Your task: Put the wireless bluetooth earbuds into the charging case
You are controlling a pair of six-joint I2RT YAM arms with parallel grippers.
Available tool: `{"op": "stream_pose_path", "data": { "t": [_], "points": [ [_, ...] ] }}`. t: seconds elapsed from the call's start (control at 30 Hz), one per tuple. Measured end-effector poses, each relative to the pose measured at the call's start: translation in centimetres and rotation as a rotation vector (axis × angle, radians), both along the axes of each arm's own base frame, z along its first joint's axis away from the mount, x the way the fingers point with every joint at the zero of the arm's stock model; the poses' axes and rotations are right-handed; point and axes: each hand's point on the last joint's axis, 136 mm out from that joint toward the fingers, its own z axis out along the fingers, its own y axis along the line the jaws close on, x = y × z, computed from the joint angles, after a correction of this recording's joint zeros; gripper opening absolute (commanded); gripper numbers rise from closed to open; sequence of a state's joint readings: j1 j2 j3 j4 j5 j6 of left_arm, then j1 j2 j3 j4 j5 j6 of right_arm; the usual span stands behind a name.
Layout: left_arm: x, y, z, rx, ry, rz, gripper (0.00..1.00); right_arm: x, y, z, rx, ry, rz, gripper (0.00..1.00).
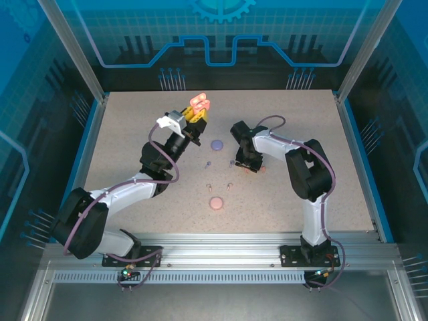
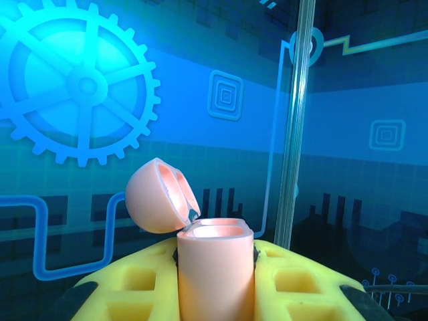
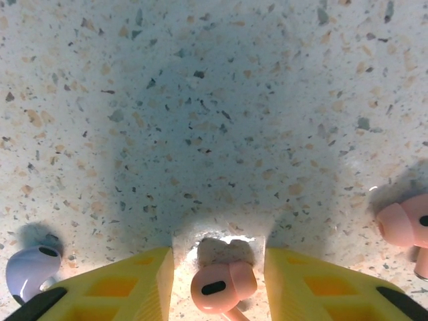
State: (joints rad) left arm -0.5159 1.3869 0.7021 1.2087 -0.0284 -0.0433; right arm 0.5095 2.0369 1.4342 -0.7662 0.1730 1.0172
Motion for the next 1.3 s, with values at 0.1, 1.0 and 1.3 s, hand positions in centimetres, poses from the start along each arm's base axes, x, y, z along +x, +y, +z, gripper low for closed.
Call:
{"op": "stream_pose_path", "data": {
  "t": [0.1, 1.0, 1.3],
  "points": [
    [0.0, 0.0, -0.1, 0.001, 0.001, 0.0, 0.0, 0.0, -0.1, 0.0, -0.001, 0.003, -0.003, 0.36],
    [0.1, -0.4, -0.3, 0.012, 0.009, -0.014, 0.0, 0.8, 0.4, 4.1, 0.104, -0.154, -0.006, 0.23],
    [0.1, -0.7, 1.2, 0.026, -0.031, -0.018, 0.0, 2.9, 2.4, 13.7, 0.281, -0.425, 0.042, 0.24]
  ]
}}
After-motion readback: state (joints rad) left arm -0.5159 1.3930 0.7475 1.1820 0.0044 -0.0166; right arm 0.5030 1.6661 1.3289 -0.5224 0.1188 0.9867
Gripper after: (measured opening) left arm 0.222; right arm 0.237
